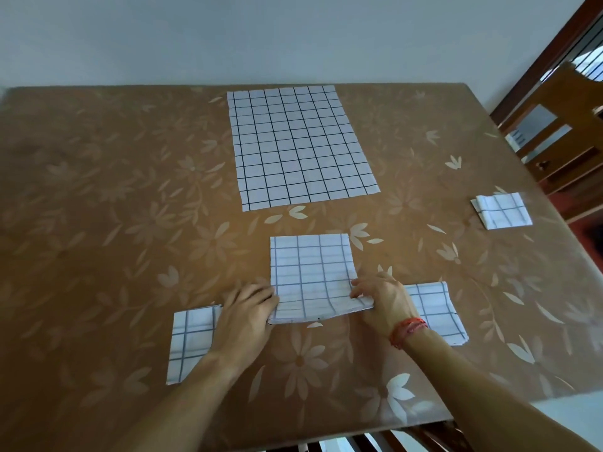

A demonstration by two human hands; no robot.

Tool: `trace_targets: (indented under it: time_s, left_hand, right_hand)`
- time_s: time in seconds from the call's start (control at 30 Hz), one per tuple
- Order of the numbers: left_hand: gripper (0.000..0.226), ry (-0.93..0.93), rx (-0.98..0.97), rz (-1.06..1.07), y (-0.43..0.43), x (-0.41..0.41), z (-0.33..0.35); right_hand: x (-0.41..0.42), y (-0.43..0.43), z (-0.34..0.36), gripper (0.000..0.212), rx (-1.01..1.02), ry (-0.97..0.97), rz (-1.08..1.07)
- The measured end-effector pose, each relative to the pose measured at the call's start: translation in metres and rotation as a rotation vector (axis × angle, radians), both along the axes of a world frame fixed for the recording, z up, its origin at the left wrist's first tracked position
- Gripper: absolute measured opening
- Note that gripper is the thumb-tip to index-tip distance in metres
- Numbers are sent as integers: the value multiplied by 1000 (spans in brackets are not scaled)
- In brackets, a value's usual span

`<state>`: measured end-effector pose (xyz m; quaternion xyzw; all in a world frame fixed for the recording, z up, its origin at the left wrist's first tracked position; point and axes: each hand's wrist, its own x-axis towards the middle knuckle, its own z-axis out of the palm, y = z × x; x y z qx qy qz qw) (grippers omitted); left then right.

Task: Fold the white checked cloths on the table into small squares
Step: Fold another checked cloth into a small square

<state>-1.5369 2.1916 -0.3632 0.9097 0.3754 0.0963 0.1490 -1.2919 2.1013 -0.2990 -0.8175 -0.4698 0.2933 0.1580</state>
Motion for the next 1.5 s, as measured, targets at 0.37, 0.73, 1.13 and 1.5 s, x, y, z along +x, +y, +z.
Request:
trace_targets:
  time_s: [0.37, 0.73, 1.13, 1.5]
  left_hand:
    - [15, -93, -103, 194, 16, 15, 9]
    - [28, -173, -286, 342, 41, 29, 2]
    - [47, 60, 13, 242, 48, 38, -8]
    - [57, 280, 120, -35, 66, 33, -28]
  right_hand:
    - [12, 13, -26, 16, 55, -87, -59]
    - [24, 54, -43, 12, 34, -24, -146]
    - [28, 70, -55, 16, -45, -89, -138]
    - [17, 68, -48, 44, 92, -395, -44]
